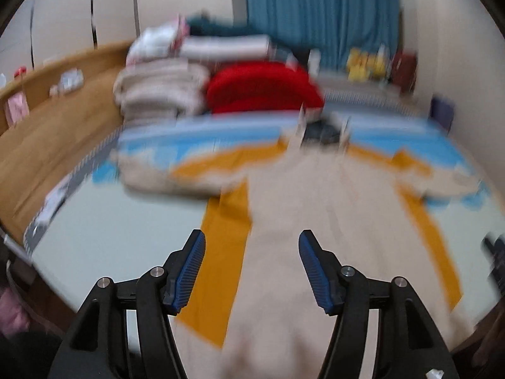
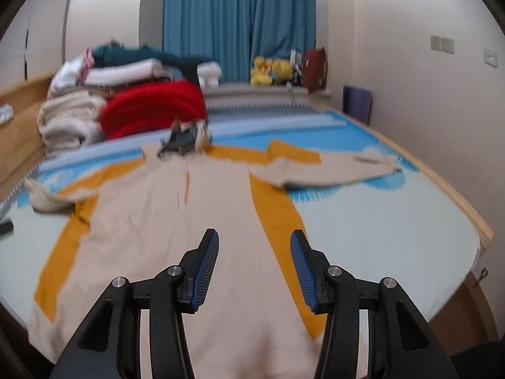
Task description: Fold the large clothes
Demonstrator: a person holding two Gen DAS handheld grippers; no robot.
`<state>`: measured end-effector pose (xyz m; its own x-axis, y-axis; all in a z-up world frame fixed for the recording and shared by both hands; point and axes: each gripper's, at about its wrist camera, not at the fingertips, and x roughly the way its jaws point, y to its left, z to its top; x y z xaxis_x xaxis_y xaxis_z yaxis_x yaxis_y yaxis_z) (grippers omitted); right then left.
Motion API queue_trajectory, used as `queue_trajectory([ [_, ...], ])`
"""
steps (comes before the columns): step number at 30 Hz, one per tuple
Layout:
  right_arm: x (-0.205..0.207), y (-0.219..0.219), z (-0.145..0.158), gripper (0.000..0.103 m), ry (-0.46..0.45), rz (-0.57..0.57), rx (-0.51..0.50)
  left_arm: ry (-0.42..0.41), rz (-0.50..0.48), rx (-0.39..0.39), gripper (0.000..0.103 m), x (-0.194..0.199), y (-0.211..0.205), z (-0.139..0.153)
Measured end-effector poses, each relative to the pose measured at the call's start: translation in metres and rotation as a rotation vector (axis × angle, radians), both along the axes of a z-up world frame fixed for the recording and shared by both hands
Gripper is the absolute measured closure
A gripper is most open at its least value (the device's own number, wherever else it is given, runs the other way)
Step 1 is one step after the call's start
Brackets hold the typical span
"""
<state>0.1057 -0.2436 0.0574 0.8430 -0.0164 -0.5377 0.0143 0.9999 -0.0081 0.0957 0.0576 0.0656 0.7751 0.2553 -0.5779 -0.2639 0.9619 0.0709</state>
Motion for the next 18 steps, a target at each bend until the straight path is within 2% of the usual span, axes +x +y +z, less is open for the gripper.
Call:
queue_trajectory([
  [2,-0.002,-0.001,0.013,0.054,-0.04,0.0,0.028,-0.05,-0.018,0.044,0.04,0.01,0.003,0.018],
  [4,0.001,0.0,0.025,0.054,-0.073,0.006,0.043,-0.064,-0.028,0.04,0.04,0.02,0.014,0.026],
  [7,0.01,0.002,0.041,0.053,-0.084,0.031,0.045,-0.036,-0.051,-0.011,0.042,0.053,0.038,0.022],
  [10,0.029,0.01,0.059,0.052,-0.08,0.076,0.02,0.013,-0.065,-0.025,0.047,0.085,0.057,0.005],
  [14,0.073,0.033,0.078,0.052,-0.045,0.137,-0.003,0.069,-0.045,-0.024,0.061,0.12,0.082,-0.013],
  [18,0.125,0.063,0.092,0.052,-0.009,0.191,-0.007,0.113,0.027,-0.072,0.077,0.16,0.122,-0.027],
])
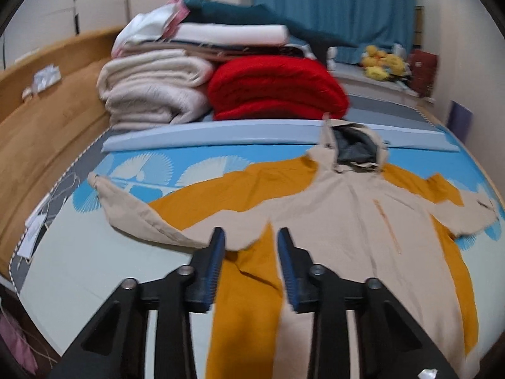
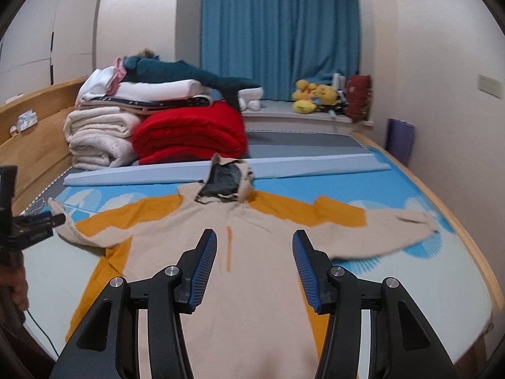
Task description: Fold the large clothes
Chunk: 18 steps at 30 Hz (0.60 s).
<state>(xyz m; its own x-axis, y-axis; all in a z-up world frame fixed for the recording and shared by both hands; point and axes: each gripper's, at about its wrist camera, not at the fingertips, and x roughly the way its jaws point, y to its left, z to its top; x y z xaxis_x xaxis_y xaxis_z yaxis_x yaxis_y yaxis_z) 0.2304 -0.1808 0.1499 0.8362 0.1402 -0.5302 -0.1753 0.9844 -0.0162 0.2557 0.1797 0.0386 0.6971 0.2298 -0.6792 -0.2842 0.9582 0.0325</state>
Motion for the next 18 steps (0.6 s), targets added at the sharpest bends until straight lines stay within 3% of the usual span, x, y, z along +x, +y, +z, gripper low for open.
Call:
queue_trajectory([
  [5,0.062,0.039,-0.002,0.053,0.017,0.075,0.024,0.022,0.104,-0.012,0.08,0.036,0.053,-0.018],
  [8,0.079,0.048,-0.013,0.071,-0.011,0.11,0.052,0.044,0.167,-0.035,0.08,0.051,0.086,-0.035],
  [10,0.085,0.05,-0.023,0.093,-0.013,0.102,0.061,0.063,0.218,-0.039,0.08,0.062,0.109,-0.048],
  [14,0.108,0.059,-0.031,0.093,0.036,0.111,0.096,0.105,0.33,-0.05,0.077,0.083,0.16,-0.075],
  [18,0.121,0.071,-0.041,0.084,0.082,0.19,0.075,0.173,0.436,-0.11,0.068,0.095,0.212,-0.103],
])
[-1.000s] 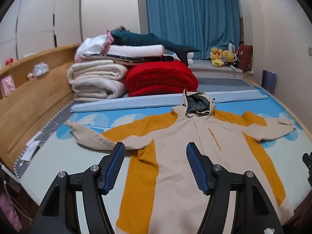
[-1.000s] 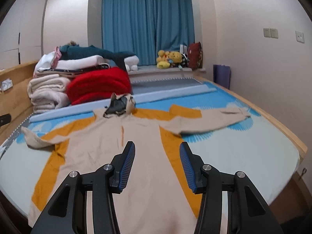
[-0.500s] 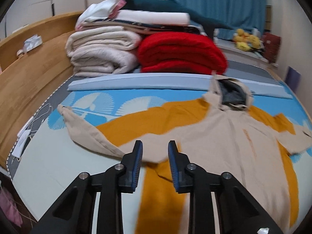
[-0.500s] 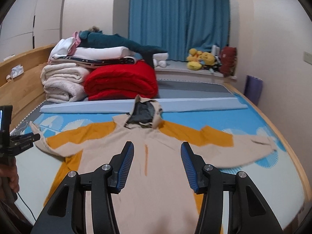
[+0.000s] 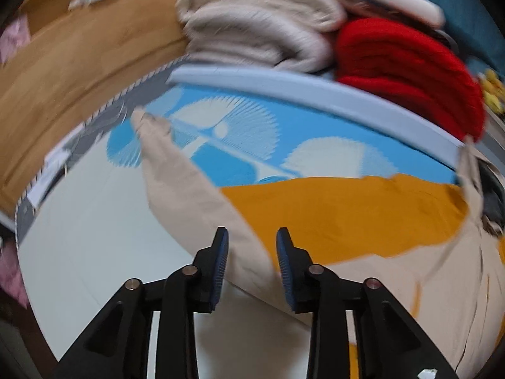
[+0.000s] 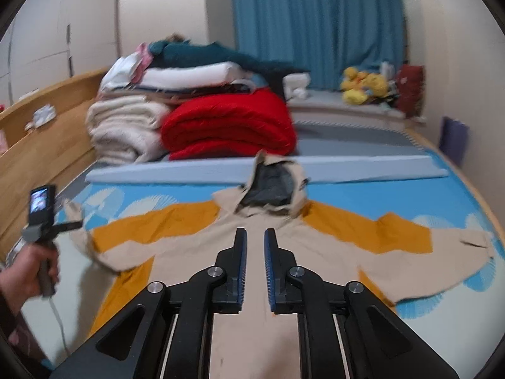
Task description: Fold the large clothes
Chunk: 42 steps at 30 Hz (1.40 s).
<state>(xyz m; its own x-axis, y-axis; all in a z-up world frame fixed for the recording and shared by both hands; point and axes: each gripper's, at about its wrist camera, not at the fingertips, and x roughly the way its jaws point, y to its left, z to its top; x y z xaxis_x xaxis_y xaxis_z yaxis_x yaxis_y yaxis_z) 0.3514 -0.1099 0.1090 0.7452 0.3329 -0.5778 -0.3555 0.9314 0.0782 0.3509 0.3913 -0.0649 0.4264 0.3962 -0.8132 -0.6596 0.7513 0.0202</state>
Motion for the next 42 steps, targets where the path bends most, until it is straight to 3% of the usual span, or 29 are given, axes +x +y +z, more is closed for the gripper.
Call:
queue_trajectory([
  [3,0.007,0.006,-0.013,0.059,0.023,0.029,-0.02,-0.01,0.082,-0.038,0.056,0.002,0.036,-0.005],
  [4,0.01,0.009,-0.017,0.055,0.019,0.036,-0.039,-0.016,0.102,-0.041,0.053,0.003,0.046,-0.004],
  [8,0.019,0.016,-0.031,0.055,0.057,0.059,-0.061,-0.057,0.19,-0.028,0.04,0.008,0.086,0.002],
  [16,0.041,0.023,-0.062,0.056,0.166,0.056,-0.093,-0.039,0.286,-0.096,0.041,0.02,0.14,-0.02],
  [17,0.044,0.024,-0.066,0.058,0.181,0.052,-0.096,-0.031,0.296,-0.103,0.043,0.02,0.143,-0.024],
  [18,0.045,0.025,-0.068,0.065,0.189,0.05,-0.095,-0.021,0.303,-0.117,0.045,0.02,0.147,-0.028],
  [19,0.047,0.025,-0.07,0.08,0.203,0.053,-0.093,-0.021,0.31,-0.13,0.047,0.018,0.151,-0.032],
  [20,0.048,0.026,-0.074,0.087,0.219,0.057,-0.093,-0.029,0.312,-0.142,0.062,0.017,0.153,-0.036],
  [21,0.049,0.026,-0.076,0.093,0.228,0.057,-0.096,-0.033,0.309,-0.154,0.083,0.017,0.154,-0.04],
  [22,0.05,0.026,-0.078,0.095,0.238,0.054,-0.101,-0.027,0.3,-0.167,0.092,0.016,0.153,-0.045],
  [24,0.052,0.027,-0.082,0.096,0.253,0.05,-0.116,-0.025,0.292,-0.153,0.099,0.015,0.148,-0.044],
  [30,0.059,0.019,-0.092,0.094,0.348,0.055,-0.095,-0.137,0.12,-0.027,0.102,0.022,0.092,0.025],
  [33,0.057,0.018,-0.086,0.088,0.325,0.055,-0.084,-0.189,-0.006,-0.019,0.103,0.021,0.039,0.06],
  [37,0.056,0.018,-0.08,0.066,0.336,0.05,-0.052,-0.227,-0.231,-0.076,0.103,0.022,-0.064,0.091],
  [42,0.056,0.013,-0.084,0.065,0.417,0.036,0.029,-0.209,-0.478,-0.204,0.102,0.022,-0.191,0.094],
])
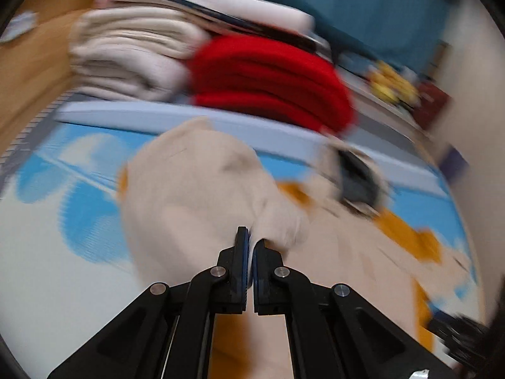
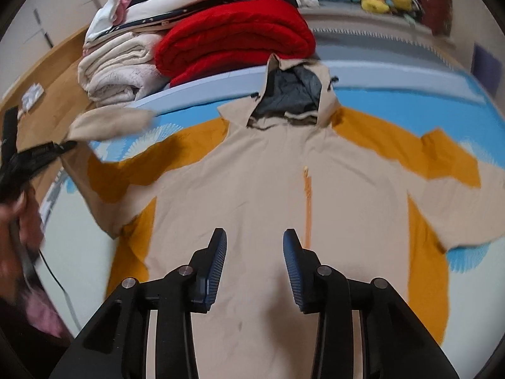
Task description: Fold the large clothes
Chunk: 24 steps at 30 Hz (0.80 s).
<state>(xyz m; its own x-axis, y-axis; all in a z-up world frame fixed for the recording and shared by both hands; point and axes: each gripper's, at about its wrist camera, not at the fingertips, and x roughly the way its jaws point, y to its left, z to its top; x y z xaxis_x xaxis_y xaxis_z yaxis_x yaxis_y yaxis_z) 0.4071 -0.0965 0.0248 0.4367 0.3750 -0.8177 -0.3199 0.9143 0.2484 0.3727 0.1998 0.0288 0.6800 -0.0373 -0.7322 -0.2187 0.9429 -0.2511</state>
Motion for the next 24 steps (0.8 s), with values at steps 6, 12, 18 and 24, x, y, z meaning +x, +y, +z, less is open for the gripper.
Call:
queue_trajectory([
  [6,-0.002,-0.015,-0.008,0.081,0.053,-0.049,0.052,0.392,-0.248,-0.105,0.093,0.006,-0.103,-0.083],
  [12,0.012,-0.048,-0.031,0.079,0.179,-0.192,0.136,0.377,-0.195,-0.095,0.075,-0.013,-0.086,-0.064],
  [18,0.019,-0.053,-0.069,0.07,0.323,-0.257,0.165,0.375,-0.21,0.005,0.07,-0.003,-0.078,-0.051],
  [24,0.007,-0.038,-0.119,0.069,0.543,-0.274,0.199,0.362,-0.184,0.054,0.07,0.008,-0.064,-0.053],
])
